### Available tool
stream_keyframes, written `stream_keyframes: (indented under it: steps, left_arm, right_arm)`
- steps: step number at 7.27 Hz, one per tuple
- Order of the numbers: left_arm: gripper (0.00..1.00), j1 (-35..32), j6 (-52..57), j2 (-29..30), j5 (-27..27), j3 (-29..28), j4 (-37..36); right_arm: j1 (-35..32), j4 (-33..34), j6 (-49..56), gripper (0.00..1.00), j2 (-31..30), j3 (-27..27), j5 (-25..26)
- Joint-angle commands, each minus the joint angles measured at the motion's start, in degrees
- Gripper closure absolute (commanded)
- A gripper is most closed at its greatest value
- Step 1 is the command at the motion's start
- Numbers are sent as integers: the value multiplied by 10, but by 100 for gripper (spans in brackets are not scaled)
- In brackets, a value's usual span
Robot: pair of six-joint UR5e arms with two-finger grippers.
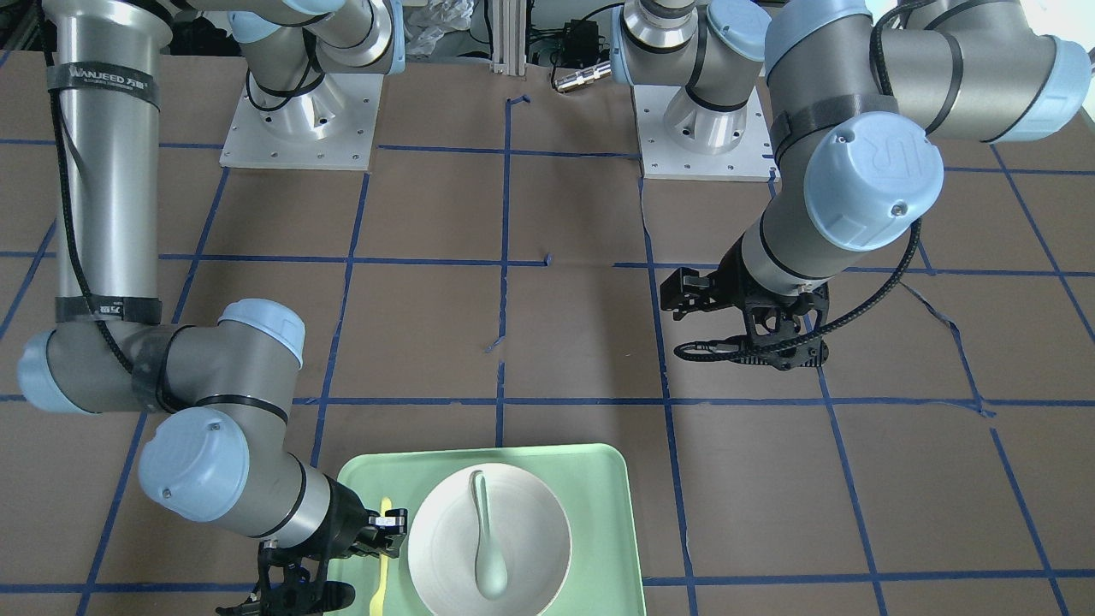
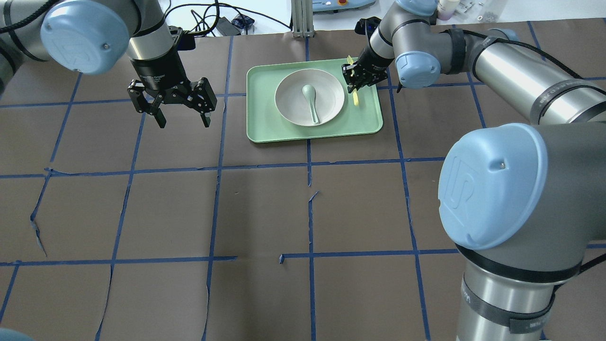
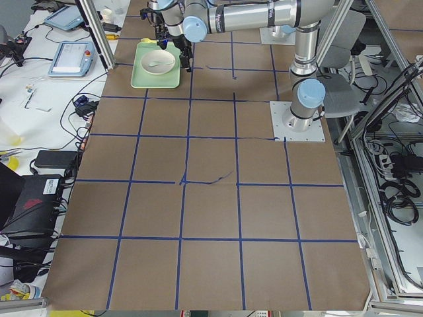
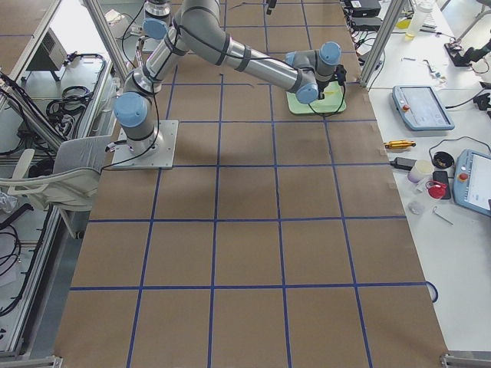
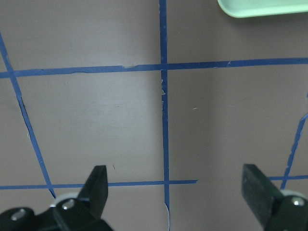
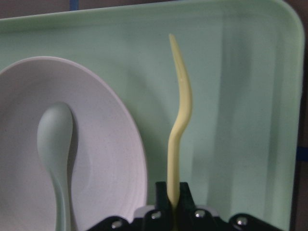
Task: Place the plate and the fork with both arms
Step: 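Move the fork beside the plate and set it on the tray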
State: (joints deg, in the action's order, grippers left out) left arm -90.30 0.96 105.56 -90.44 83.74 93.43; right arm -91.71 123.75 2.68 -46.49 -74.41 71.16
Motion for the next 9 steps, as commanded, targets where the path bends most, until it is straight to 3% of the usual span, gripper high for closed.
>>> stream_keyframes:
  steps: [1,2,3,4,6,9]
  left_arm:
    - [0,0,-1,-1,1,2,-1]
    - [0,0,-2,-1,1,2,-1]
    - [0,0,-1,-2,1,2,-1]
    - [0,0,-2,-2,1,3,-1]
    - [0,0,-2,-2,1,3,-1]
    - [0,0,-12,-3,2,3,-10]
  right_arm:
    - [0,1,2,85,9,-2,-1]
    - [0,1,2,61,8,-3,-1]
    - [0,1,3,21,6,-4,5]
    - [0,0,8,2,1,-3,10]
    - [0,-7,15,0,-23,-4,47]
    - [0,-102,15,0,-91,-5,150]
